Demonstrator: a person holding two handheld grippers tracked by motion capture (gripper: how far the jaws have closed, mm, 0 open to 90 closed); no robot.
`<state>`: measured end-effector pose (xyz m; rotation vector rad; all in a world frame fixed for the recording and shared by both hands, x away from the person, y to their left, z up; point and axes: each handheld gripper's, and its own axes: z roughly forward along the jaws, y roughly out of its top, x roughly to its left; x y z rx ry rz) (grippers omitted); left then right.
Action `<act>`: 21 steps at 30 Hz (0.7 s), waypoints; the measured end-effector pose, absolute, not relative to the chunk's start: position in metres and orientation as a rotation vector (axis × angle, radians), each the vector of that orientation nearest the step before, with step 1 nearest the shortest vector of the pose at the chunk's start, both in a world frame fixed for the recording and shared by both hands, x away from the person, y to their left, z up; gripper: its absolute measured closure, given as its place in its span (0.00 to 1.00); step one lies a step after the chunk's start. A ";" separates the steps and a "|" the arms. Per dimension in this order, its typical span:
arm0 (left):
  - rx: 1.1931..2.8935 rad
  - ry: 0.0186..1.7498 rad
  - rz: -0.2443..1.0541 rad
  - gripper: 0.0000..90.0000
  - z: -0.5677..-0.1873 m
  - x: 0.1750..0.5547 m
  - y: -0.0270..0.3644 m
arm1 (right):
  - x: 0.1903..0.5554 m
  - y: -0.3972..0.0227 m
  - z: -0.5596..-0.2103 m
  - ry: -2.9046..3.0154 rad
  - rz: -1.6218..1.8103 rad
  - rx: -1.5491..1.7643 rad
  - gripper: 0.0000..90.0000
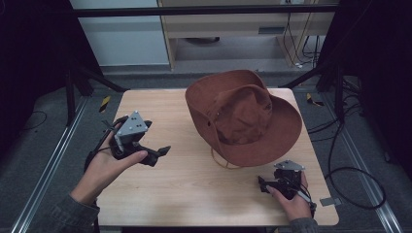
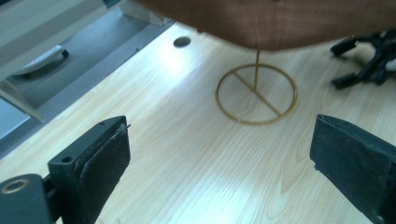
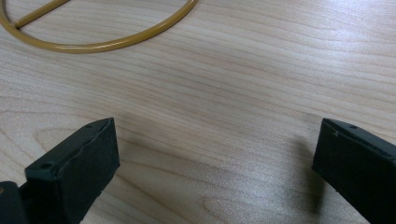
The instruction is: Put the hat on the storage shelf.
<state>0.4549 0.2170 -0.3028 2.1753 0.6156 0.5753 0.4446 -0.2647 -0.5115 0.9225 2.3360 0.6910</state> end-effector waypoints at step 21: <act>2.225 0.711 0.520 0.04 -0.371 0.457 0.245 | 0.445 -0.265 -0.512 2.337 0.692 0.922 0.01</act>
